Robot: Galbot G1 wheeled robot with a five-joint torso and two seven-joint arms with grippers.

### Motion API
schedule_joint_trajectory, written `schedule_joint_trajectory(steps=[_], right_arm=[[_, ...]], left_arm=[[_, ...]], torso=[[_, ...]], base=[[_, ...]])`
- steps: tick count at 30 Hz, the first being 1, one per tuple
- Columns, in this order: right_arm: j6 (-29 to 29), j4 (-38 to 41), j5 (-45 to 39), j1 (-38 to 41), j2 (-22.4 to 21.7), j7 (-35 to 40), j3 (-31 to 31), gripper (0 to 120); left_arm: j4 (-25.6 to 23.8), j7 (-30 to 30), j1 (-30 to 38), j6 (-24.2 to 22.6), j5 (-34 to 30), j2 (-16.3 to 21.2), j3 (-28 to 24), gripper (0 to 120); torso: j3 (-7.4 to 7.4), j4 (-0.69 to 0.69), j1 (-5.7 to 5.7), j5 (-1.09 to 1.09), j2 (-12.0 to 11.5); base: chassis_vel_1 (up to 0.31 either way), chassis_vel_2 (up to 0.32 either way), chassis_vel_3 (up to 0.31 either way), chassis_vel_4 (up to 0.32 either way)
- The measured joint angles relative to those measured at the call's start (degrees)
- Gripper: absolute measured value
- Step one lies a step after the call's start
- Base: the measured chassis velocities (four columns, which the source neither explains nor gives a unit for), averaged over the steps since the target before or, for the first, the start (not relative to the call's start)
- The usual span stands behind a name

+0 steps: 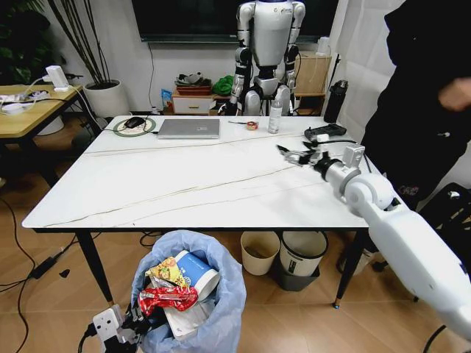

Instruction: Pick up the trash bin and place the trash from the table into it.

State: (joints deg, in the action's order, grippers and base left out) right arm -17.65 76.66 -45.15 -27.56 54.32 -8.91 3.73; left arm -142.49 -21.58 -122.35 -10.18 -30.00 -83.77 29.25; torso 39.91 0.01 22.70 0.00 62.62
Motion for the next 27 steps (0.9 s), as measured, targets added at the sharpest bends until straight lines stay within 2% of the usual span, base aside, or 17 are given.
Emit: schedule_joint_trajectory(steps=[7,27], right_arm=[[1.8,-14.1,4.6,4.1,3.8,-2.9,-1.7,100],[3.2,-21.1,9.5,6.9,8.6,-4.2,-2.7,100]], left_arm=[[-0.3,0.0,-0.1,0.1,0.0,-0.4,0.4,0],[-0.4,0.0,0.2,0.0,-0.3,-0.7,0.7,0]], torso=[[0.0,0.02,0.0,-0.01,0.0],[0.0,0.02,-0.01,0.0,0.0]], base=[[0.0,0.0,0.0,0.0],[0.0,0.0,0.0,0.0]])
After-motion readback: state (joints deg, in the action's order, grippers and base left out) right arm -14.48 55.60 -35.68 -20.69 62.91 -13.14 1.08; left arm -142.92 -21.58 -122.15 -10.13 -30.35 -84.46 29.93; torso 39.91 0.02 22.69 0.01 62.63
